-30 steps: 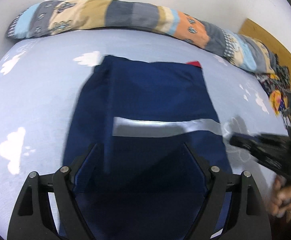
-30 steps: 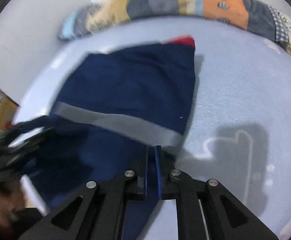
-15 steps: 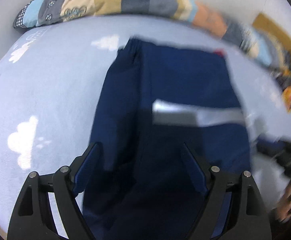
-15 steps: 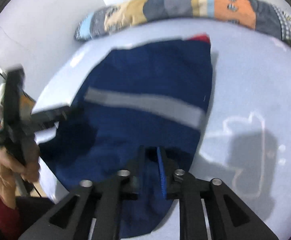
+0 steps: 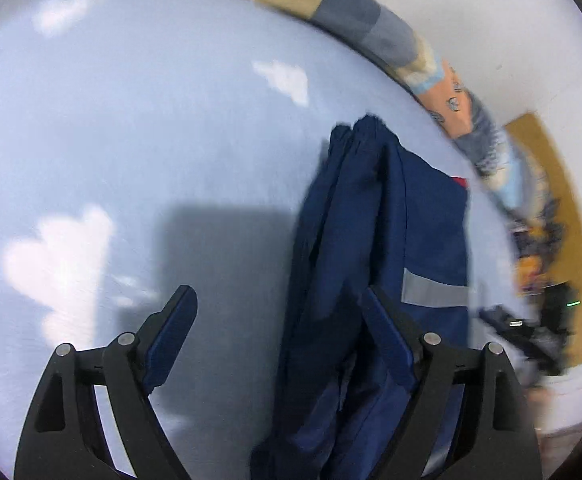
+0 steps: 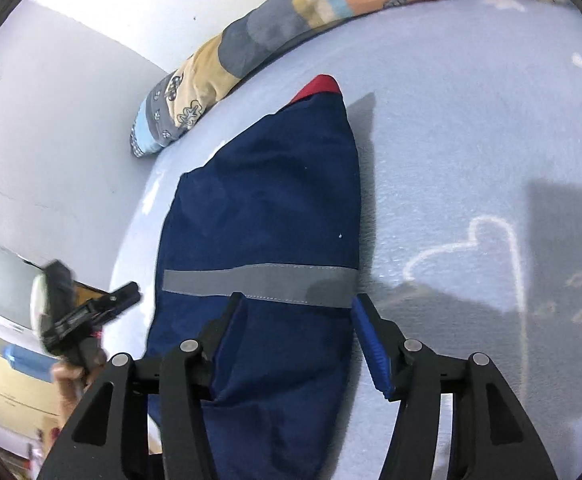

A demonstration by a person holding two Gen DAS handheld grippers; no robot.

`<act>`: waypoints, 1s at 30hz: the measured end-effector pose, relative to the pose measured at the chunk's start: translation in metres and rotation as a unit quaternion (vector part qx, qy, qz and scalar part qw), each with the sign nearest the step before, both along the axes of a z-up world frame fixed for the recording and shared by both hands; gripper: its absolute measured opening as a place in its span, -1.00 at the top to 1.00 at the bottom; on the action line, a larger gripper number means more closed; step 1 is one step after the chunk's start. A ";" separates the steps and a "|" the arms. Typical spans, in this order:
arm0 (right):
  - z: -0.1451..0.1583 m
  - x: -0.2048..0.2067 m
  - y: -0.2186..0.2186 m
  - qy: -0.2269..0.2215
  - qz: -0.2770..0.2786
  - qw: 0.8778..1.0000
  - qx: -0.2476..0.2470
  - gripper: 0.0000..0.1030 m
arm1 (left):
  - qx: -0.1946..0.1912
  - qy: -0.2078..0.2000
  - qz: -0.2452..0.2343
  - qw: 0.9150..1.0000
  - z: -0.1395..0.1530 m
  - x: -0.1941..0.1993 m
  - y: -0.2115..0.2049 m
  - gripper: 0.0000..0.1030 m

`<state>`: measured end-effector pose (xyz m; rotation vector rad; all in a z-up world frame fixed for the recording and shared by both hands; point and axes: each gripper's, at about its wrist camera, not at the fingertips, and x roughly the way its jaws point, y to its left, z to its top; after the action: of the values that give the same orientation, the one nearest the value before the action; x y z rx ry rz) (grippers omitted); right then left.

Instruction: Fold large clothes

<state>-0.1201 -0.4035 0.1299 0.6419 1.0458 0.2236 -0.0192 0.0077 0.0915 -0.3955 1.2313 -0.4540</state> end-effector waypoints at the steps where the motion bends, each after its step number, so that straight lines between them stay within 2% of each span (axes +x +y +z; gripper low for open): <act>1: -0.002 -0.001 -0.001 0.003 0.004 1.000 0.004 -0.14 | -0.030 0.018 -0.010 0.999 -0.012 0.002 0.003 -0.65; 4: -0.005 0.002 0.004 0.011 0.013 1.000 0.007 -0.15 | -0.085 0.057 -0.037 0.994 -0.040 0.007 -0.001 -0.65; 6: -0.008 0.000 0.007 0.017 0.018 1.000 0.004 -0.15 | -0.118 0.051 -0.044 0.991 -0.042 0.008 -0.001 -0.70; 9: -0.016 0.001 0.014 0.030 0.031 0.999 0.000 -0.20 | -0.202 0.069 -0.054 0.975 -0.048 0.013 -0.004 -0.70; 12: -0.029 0.005 0.017 0.041 0.033 0.999 0.007 -0.24 | -0.192 0.074 -0.075 0.976 -0.054 0.013 -0.023 -0.70; 16: -0.054 0.014 0.013 0.024 0.008 0.994 0.107 -0.43 | -0.217 0.087 -0.101 0.967 -0.051 0.016 -0.048 -0.68; 17: -0.057 0.017 0.015 0.013 0.010 0.993 0.113 -0.49 | -0.211 0.088 -0.107 0.968 -0.050 0.016 -0.055 -0.65; 19: -0.055 0.022 0.024 -0.009 0.022 0.995 0.092 -0.44 | -0.167 0.078 -0.110 0.977 -0.041 0.010 -0.072 -0.52; 21: -0.046 0.022 0.028 -0.011 0.024 0.998 0.064 -0.21 | -0.142 0.053 -0.121 0.981 -0.023 0.004 -0.086 -0.48; 23: -0.029 0.018 0.029 -0.027 0.031 0.998 0.045 0.14 | -0.136 0.036 -0.128 0.982 -0.008 0.000 -0.095 -0.47; 27: 0.013 0.005 0.023 -0.056 0.038 0.998 0.002 0.19 | -0.158 0.010 -0.148 0.976 0.021 -0.015 -0.125 -0.47; 30: 0.039 -0.011 -0.003 -0.072 0.025 0.997 -0.009 0.19 | -0.178 0.003 -0.170 0.969 0.035 -0.026 -0.154 -0.47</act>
<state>-0.1312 -0.4061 0.1685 0.5757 0.9240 0.3000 -0.0455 -0.1459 0.1261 -0.4912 1.2285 -0.9768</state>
